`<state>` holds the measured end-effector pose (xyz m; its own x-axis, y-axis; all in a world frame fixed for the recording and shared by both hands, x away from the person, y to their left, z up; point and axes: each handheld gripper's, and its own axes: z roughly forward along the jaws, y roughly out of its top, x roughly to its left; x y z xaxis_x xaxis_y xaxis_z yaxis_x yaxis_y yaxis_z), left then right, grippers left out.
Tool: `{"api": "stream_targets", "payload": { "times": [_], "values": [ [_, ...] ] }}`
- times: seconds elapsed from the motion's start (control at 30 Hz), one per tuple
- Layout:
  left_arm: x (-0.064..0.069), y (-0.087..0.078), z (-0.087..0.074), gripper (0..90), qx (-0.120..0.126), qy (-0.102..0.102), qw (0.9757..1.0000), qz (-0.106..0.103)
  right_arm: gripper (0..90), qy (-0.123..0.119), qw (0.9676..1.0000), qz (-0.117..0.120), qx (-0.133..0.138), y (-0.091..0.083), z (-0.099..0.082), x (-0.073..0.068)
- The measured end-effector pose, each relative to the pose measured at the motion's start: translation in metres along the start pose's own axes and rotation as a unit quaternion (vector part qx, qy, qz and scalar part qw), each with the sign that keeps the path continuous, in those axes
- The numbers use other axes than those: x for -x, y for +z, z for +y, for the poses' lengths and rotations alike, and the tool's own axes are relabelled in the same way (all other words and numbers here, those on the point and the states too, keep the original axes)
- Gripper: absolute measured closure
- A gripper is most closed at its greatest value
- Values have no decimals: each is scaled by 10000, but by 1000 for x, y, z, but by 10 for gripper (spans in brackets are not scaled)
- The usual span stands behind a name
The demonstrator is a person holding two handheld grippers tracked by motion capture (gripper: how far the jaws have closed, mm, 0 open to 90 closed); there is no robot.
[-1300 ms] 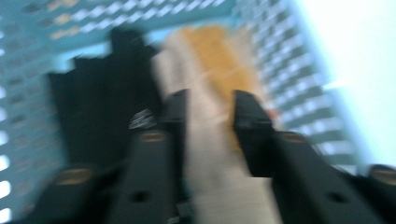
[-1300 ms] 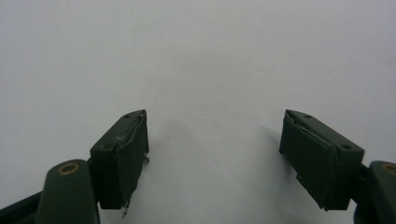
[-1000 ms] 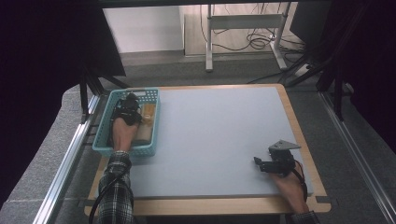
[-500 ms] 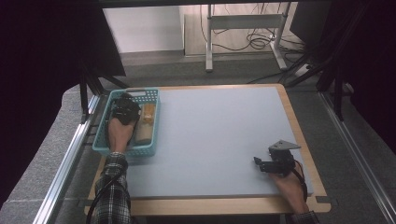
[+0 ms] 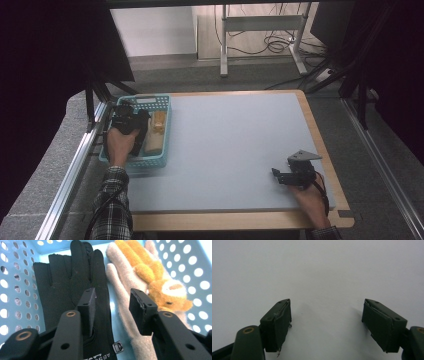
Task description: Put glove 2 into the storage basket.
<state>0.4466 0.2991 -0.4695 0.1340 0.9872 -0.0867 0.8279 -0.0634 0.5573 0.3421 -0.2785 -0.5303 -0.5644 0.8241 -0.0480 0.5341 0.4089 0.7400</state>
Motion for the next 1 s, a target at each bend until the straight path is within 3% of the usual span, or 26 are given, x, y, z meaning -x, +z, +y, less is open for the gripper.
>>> {"api": "stream_targets", "payload": {
  "times": [0.33,0.67,1.0],
  "values": [
    [2,-8,-6,455,203,93,9997,-119,229,-2,10000,0,0,0,0,0],
    [-2,-13,-13,316,379,-146,9987,-306,229,2,10000,1,1,0,0,0],
    [-6,-26,-21,184,568,-121,9972,-461,229,3,10000,-1,-2,0,0,0]
  ]
}}
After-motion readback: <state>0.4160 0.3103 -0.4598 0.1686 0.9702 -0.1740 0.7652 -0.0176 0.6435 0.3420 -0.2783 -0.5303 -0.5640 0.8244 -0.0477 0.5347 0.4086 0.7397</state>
